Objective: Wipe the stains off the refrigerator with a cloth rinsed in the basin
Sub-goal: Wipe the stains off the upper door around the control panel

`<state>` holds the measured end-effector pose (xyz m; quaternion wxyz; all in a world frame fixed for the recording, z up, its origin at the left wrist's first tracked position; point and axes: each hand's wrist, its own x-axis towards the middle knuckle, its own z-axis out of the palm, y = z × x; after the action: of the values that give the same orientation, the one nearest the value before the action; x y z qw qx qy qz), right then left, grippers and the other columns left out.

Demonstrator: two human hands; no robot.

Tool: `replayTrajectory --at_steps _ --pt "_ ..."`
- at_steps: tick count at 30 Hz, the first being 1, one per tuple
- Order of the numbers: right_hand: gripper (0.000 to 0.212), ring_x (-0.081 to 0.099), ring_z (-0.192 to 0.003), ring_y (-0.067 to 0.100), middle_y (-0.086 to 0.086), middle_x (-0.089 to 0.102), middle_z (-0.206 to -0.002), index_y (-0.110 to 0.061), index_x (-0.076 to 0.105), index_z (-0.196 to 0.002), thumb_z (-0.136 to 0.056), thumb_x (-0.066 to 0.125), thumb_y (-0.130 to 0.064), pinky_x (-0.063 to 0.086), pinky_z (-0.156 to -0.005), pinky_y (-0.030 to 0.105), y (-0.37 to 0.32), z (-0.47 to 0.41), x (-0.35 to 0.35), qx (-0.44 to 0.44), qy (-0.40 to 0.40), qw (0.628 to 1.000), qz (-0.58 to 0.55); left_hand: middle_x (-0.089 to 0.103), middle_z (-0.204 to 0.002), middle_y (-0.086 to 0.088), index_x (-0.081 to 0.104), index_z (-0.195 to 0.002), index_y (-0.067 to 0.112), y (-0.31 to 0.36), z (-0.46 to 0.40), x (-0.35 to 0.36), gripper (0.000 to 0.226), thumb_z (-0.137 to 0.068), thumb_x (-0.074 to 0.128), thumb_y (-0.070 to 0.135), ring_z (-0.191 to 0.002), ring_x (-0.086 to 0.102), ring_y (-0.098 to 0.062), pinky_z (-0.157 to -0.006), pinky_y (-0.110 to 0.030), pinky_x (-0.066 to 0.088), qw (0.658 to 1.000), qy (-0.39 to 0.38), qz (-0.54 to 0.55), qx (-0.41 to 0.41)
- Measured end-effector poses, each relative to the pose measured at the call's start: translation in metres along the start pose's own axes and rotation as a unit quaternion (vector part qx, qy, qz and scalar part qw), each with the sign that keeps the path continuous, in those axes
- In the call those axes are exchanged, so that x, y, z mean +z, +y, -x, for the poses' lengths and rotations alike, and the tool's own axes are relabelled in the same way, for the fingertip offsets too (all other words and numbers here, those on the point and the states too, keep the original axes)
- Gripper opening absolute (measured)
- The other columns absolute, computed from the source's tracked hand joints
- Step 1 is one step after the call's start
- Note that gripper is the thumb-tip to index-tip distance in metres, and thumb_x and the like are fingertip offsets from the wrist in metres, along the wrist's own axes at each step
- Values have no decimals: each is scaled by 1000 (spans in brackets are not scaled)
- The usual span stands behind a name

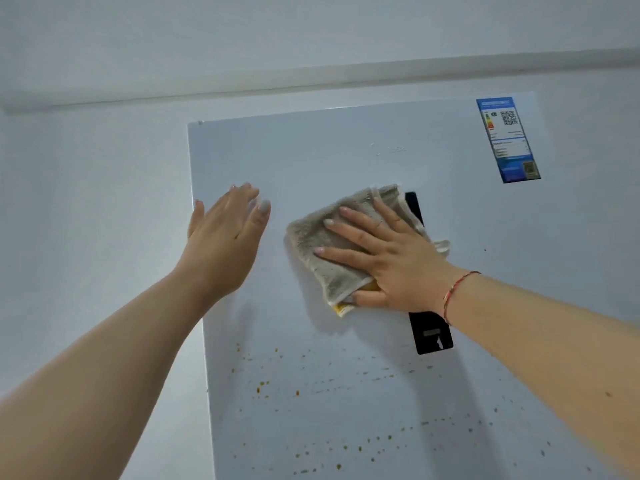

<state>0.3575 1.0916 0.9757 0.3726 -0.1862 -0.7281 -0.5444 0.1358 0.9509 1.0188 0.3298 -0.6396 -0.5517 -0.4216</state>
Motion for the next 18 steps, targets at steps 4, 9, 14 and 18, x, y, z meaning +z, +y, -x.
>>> replayTrajectory --at_steps 4,9,14,18 --pt "72 4 -147 20 1 13 -159 -42 4 -148 -85 13 -76 3 -116 51 60 49 5 173 -34 984 -20 50 -132 -2 43 -132 19 -3 1 0 52 -101 12 48 -142 28 -15 -115 -31 8 1000 11 1 4" --pt "78 -2 -146 19 -2 5 -159 -42 3 -148 -79 12 -77 -5 -117 51 93 106 12 421 -26 903 -82 36 -152 8 37 -146 23 6 2 -4 50 -103 18 41 -143 23 -13 -117 -30 10 999 31 38 -9" --pt "81 3 -147 26 5 8 -159 -35 5 -150 -80 12 -74 3 -115 56 49 102 17 610 11 784 -110 41 -145 16 42 -142 31 -4 -3 -1 50 -101 23 53 -141 29 -8 -120 -37 16 988 20 151 -36" --pt "81 -2 -146 30 11 4 -159 -30 0 -151 -82 8 -73 1 -113 62 -17 76 14 606 -9 787 -113 50 -139 21 50 -136 37 -15 -5 -5 70 -80 29 74 -133 41 -3 -115 -38 28 967 -10 246 -62"
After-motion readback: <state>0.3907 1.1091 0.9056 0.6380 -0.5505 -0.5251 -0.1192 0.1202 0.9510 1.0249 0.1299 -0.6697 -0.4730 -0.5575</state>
